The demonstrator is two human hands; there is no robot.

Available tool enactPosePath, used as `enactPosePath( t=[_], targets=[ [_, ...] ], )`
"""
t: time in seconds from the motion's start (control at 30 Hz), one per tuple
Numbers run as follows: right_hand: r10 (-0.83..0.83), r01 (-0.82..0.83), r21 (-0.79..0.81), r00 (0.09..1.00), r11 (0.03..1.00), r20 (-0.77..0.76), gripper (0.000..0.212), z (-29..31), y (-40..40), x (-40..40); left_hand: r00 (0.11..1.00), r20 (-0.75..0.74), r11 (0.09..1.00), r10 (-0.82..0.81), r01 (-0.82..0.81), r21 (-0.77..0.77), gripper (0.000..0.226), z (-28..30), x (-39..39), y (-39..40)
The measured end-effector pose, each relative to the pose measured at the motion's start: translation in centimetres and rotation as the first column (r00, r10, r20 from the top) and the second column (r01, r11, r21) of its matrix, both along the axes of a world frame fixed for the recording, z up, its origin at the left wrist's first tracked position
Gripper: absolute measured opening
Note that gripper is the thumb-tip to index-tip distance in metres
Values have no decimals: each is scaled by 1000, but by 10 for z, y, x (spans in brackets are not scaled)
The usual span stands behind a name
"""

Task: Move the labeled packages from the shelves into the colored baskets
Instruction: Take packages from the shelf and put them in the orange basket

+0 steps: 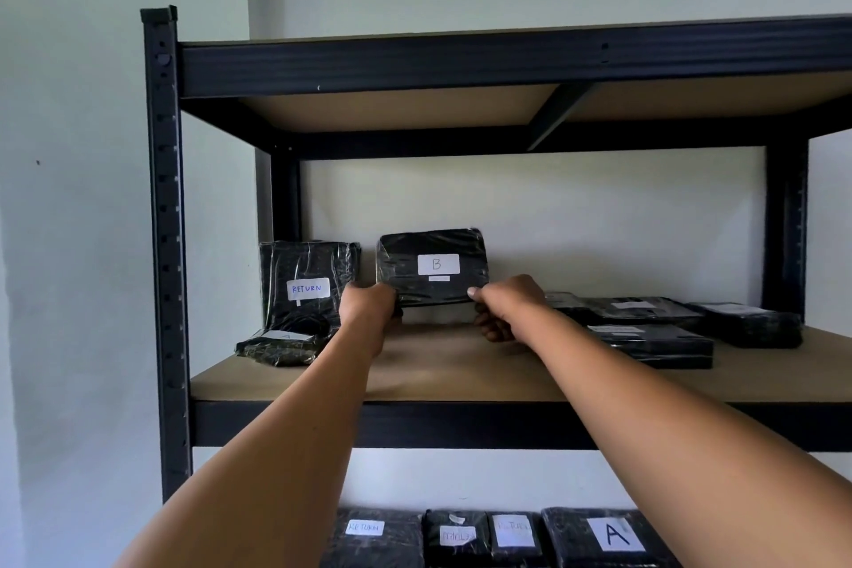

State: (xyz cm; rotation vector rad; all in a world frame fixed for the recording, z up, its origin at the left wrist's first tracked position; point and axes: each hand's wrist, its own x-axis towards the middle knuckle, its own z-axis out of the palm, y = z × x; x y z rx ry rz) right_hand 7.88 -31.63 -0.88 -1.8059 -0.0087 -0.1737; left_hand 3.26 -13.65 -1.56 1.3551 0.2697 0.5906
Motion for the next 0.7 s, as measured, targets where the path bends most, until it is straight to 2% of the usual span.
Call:
enactPosePath(
  t=[0.2, 0.33, 0.6, 0.7],
  targets=[
    [35, -38, 77, 999, 996, 32, 28, 3, -5, -4, 992, 114, 994, -45, 56, -97, 16, 3, 8, 3],
    [40, -43, 92, 998, 995, 41, 30, 3, -5, -4, 987, 156, 989, -50, 70, -129, 11, 3, 9, 4],
    [50, -59, 127, 996, 990, 74, 29, 6, -7, -12, 987, 153, 987, -52, 75, -144, 4, 2, 17, 8],
    [44, -55, 124, 995, 991, 87, 28, 6, -7, -14, 987, 152, 986, -59, 81, -147, 10, 1, 20, 8]
  ],
)
